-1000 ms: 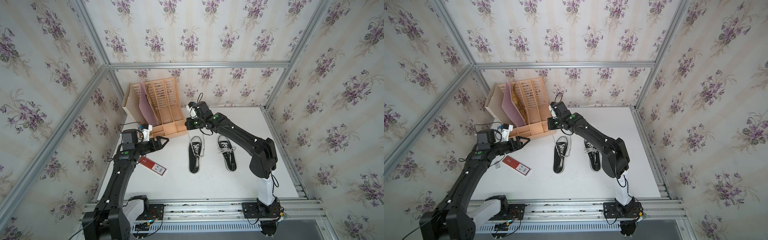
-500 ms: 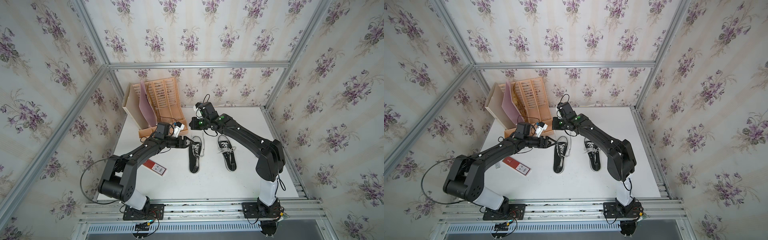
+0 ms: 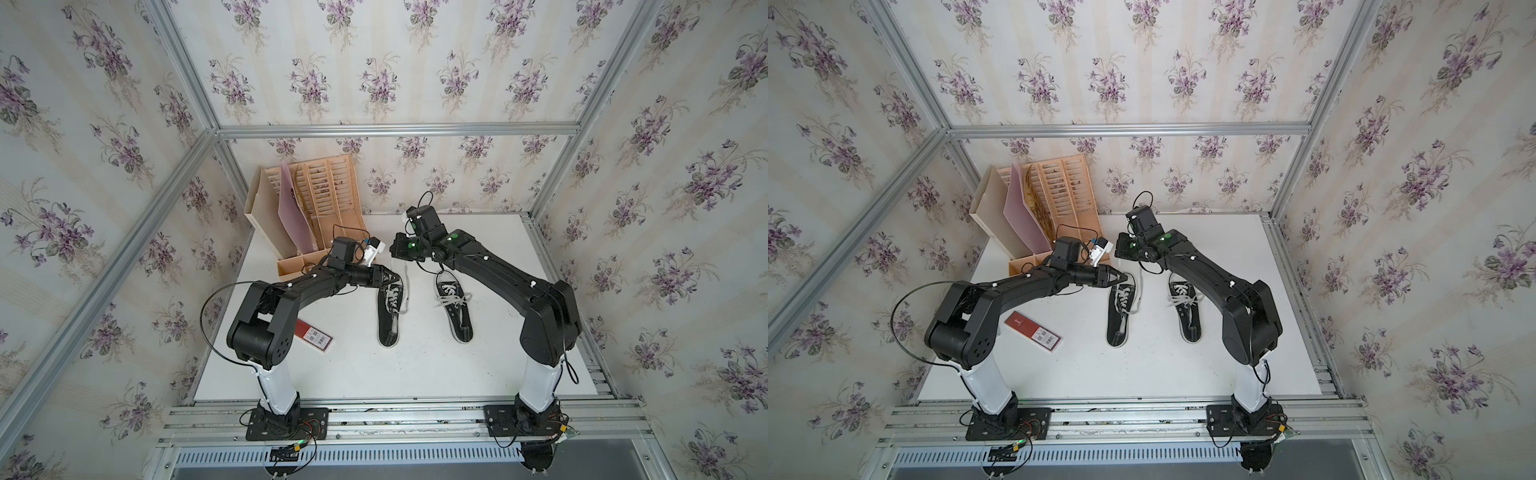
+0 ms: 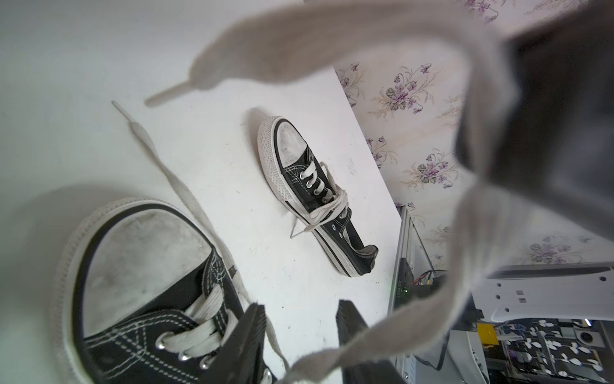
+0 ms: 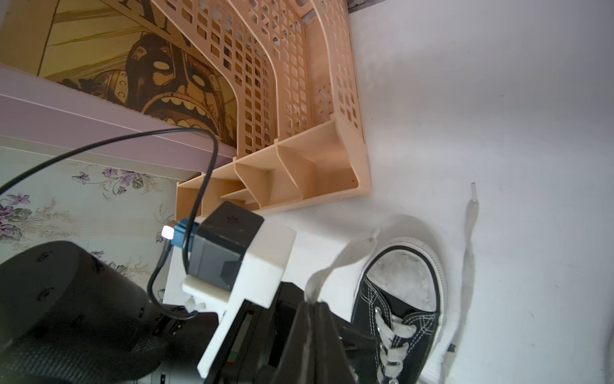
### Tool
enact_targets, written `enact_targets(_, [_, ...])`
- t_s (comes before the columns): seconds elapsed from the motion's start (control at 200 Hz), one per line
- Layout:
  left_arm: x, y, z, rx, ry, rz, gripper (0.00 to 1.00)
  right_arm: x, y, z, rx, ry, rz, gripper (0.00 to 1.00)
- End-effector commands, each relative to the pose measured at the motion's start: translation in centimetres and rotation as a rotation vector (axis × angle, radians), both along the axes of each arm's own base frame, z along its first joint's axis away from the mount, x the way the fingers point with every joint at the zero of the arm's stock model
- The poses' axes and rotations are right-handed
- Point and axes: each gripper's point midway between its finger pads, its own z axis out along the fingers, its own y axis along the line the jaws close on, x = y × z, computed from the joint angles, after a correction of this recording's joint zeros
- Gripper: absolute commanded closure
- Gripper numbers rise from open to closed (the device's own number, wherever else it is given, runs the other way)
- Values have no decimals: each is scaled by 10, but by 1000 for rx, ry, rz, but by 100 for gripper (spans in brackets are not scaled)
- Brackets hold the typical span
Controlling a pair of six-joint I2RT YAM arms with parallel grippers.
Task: Tie the shoes
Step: Cross the shoelace with the shoelace.
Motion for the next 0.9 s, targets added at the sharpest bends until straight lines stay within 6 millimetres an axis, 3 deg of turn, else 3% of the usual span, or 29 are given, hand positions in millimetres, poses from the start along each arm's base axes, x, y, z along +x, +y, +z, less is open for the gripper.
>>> enact_targets(0.0, [4,-7,11,-54,-32,-24,74,5,-1,-5,8,17,-19,100])
enact_targets(0.11, [1,-6,8,-53,-19,-23,89,15,-11,-14,-19,28,-61,100])
enact_targets(0.195, [-2,-4,7,-58,11,-22,92,23,-18,-27,-55,49,-71,100])
enact_targets(0.355, [-12,2,5,-76,87,-12,89,34,-44,-46,-227,47,-91,62])
enact_targets(0.494, [-18,9,6,-101,142,-25,86,31,-72,-71,-359,81,-113,49])
enact_targets(0.594, [-17,14,8,-119,156,-20,82,26,-79,-91,-418,113,-106,48])
enact_targets(0.894, [-16,17,11,-114,147,-24,68,11,-73,-150,-474,224,-54,58])
